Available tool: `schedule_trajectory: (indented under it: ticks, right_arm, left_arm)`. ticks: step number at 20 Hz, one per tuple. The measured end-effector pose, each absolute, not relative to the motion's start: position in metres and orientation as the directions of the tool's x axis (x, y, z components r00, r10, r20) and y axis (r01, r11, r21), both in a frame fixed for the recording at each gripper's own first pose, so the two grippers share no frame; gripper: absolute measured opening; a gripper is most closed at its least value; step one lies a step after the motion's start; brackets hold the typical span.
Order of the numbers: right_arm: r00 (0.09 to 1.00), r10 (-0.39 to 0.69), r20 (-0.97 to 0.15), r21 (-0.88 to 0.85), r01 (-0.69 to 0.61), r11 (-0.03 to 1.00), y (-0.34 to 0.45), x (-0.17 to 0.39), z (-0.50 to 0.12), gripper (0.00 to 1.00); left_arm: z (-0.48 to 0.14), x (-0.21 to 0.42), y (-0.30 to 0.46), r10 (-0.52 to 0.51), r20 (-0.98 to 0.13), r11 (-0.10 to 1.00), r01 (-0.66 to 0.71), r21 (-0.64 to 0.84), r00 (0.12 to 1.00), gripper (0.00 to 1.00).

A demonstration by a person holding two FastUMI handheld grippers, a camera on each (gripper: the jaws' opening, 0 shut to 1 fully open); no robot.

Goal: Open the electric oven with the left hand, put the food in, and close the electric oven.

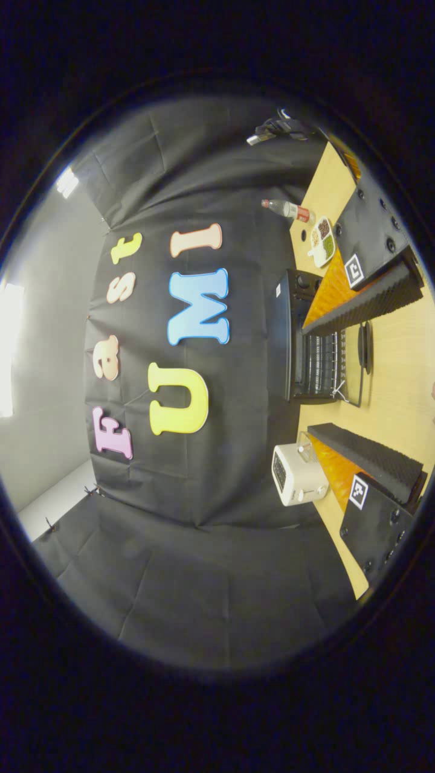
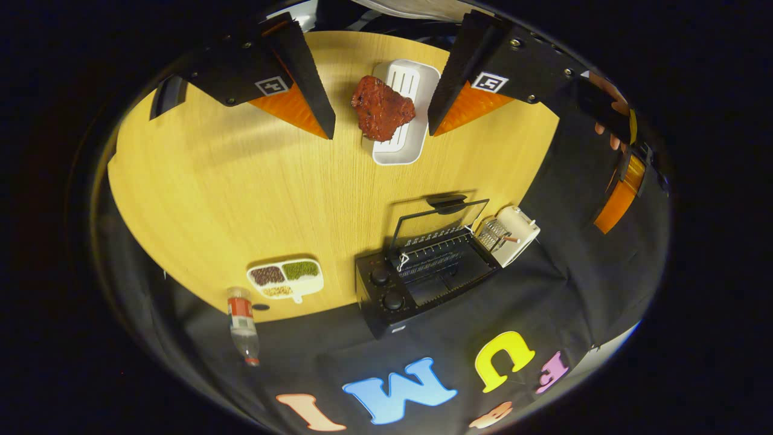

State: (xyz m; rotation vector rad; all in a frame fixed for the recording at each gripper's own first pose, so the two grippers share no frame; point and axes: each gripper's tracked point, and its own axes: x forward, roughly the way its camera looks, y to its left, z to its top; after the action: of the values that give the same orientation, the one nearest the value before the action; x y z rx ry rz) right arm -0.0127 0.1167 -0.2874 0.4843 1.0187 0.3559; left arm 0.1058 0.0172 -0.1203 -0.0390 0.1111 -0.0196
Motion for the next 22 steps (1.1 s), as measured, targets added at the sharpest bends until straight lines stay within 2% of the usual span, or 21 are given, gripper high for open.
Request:
schedule_trajectory:
  ticks: [2,3,4,5,6,7,8,9,11,12,15,22]
  right_arm:
    - [0.445,0.514,-0.734,0.564,-0.024,0.826,0.118,-0.018,-0.298,0.94]
    - [0.425,0.526,-0.737,0.579,-0.005,0.815,0.121,-0.022,-0.301,0.93]
    - [0.413,0.526,-0.743,0.586,0.023,0.810,0.119,-0.023,-0.304,0.85]
    - [0.401,0.539,-0.740,0.604,0.045,0.796,0.120,-0.023,-0.305,0.56]
    - [0.388,0.565,-0.728,0.632,0.059,0.773,0.124,-0.025,-0.303,0.48]
    - [0.375,0.578,-0.725,0.642,0.063,0.764,0.124,-0.029,-0.300,0.48]
    - [0.395,0.589,-0.705,0.668,0.093,0.738,0.120,-0.023,-0.295,0.48]
    - [0.387,0.599,-0.701,0.677,0.100,0.729,0.125,-0.024,-0.297,0.15]
    - [0.407,0.597,-0.692,0.685,0.110,0.720,0.126,-0.021,-0.297,0.15]
    - [0.408,0.597,-0.691,0.688,0.117,0.717,0.128,-0.019,-0.299,0.08]
    - [0.411,0.599,-0.688,0.687,0.102,0.720,0.123,-0.016,-0.288,0.08]
    - [0.507,0.607,-0.611,0.739,0.092,0.667,0.135,0.029,-0.242,0.08]
  left_arm:
    - [-0.118,0.103,0.023,-0.004,-0.112,0.999,0.001,-0.033,0.994,0.96]
    - [-0.121,0.102,0.024,0.004,-0.118,0.999,-0.008,-0.032,0.993,1.00]
    - [-0.122,0.102,0.025,0.009,-0.123,0.999,-0.013,-0.032,0.992,1.00]
    - [-0.124,0.102,0.026,0.014,-0.127,0.999,-0.018,-0.028,0.992,1.00]
    - [-0.125,0.102,0.027,0.019,-0.128,0.999,-0.022,-0.023,0.992,1.00]
    - [-0.126,0.103,0.027,0.020,-0.128,1.000,-0.023,-0.022,0.992,0.96]
    - [-0.125,0.104,0.027,0.020,-0.129,1.000,-0.022,-0.020,0.991,1.00]
    - [-0.126,0.104,0.026,0.020,-0.130,1.000,-0.023,-0.019,0.991,1.00]
    - [-0.126,0.108,0.026,0.022,-0.128,0.999,-0.026,-0.025,0.992,1.00]
    - [-0.127,0.111,0.025,0.019,-0.129,0.999,-0.023,-0.031,0.992,1.00]
    - [-0.129,0.120,0.023,0.013,-0.125,0.999,-0.018,-0.038,0.992,1.00]
    - [-0.133,0.137,0.022,-0.015,-0.122,0.998,0.007,-0.066,0.992,1.00]
